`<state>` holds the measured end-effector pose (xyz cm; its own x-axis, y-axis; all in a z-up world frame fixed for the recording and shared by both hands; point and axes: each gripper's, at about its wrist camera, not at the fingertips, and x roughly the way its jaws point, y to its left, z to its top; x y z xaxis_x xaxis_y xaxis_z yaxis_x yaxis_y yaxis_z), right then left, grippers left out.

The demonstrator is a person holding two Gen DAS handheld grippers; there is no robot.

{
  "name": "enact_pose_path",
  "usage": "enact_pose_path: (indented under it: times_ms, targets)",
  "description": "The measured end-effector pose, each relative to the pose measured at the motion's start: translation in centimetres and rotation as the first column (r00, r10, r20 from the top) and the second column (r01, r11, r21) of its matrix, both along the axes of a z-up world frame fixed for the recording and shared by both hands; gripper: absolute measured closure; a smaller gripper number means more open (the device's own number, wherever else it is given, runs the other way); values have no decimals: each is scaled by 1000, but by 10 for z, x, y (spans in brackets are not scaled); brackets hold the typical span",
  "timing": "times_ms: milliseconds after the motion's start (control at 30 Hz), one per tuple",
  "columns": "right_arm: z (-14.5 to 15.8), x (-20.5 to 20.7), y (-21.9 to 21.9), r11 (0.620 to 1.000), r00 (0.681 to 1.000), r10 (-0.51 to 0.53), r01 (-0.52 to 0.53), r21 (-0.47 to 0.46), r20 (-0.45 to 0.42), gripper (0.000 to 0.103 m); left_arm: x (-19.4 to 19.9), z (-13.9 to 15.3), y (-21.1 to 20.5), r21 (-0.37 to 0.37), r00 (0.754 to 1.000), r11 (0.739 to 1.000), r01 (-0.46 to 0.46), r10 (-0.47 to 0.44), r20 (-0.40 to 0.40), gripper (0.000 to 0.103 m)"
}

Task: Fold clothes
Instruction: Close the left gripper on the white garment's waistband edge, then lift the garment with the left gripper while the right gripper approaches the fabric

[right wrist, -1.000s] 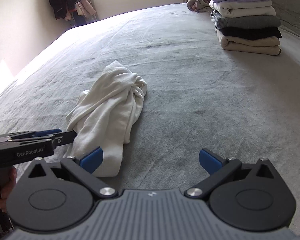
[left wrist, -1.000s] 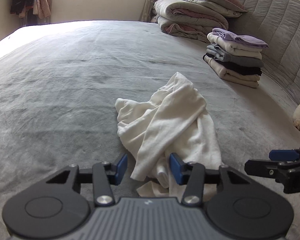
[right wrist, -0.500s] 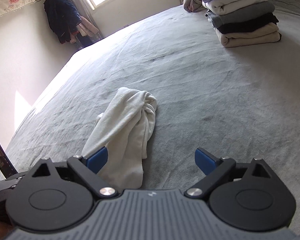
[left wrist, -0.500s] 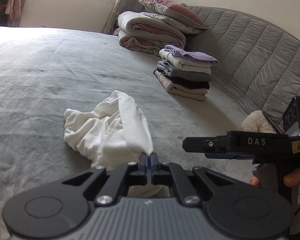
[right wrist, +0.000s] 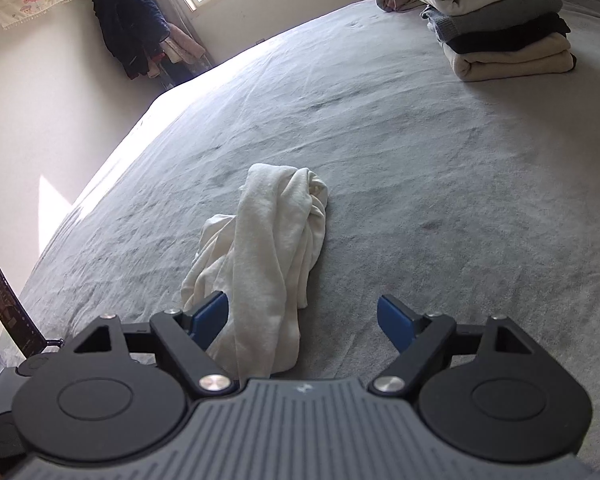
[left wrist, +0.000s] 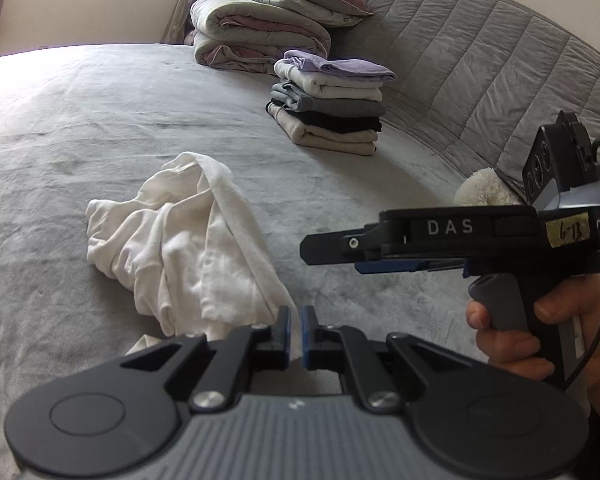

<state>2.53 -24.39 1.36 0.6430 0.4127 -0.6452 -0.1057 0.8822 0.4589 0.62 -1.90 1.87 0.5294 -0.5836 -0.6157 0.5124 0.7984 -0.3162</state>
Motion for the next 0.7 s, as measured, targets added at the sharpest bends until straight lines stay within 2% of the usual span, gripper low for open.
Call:
enact_pose_path:
  times_ms: [67, 133, 167, 200, 267, 333, 367, 400, 533, 633, 700]
  targets:
    - [0, 0, 4, 1000, 1000, 11, -11, -15, -2, 26, 1, 1, 3, -2, 1000, 1000, -15, 15, -13, 92]
    - [-2, 0, 7, 999, 1000, 20, -20, -27, -4, 28, 2, 1, 6, -3, 999, 1000, -30, 30, -26, 78]
    - [-2, 0, 8, 999, 1000, 24, -24, -29, -7, 28, 3, 1, 7, -4, 999, 999, -38, 37, -32, 66]
    - [-3, 0, 9, 999, 1000, 24, -24, -26, -12, 29, 3, 3, 10, -7, 998, 999, -50, 50, -33, 58]
    - [-6, 2, 10, 1000, 1000, 22, -23, -22, -21, 29, 5, 7, 18, -14, 996, 996, -83, 82, -25, 55]
    - [-7, 3, 10, 1000, 999, 20, -21, -18, -29, 30, 7, 9, 24, -6, 992, 992, -125, 125, -16, 46]
    - [-8, 3, 11, 1000, 999, 20, -21, -16, -32, 31, 8, 9, 27, 8, 988, 988, -157, 157, -9, 38]
    - [-8, 4, 13, 1000, 999, 24, -25, -14, -34, 33, 10, 10, 30, 22, 982, 982, -188, 188, -2, 34]
    - [-10, 7, 23, 999, 998, 47, -47, -10, -40, 37, 15, 6, 37, 89, 962, 958, -272, 273, 3, 23]
    - [-10, 8, 32, 997, 996, 77, -78, -15, -42, 41, 22, -1, 42, 124, 951, 946, -301, 307, -31, 22]
    - [-11, 8, 40, 994, 994, 103, -104, -27, -41, 51, 25, -5, 46, 129, 944, 940, -316, 325, -58, 22]
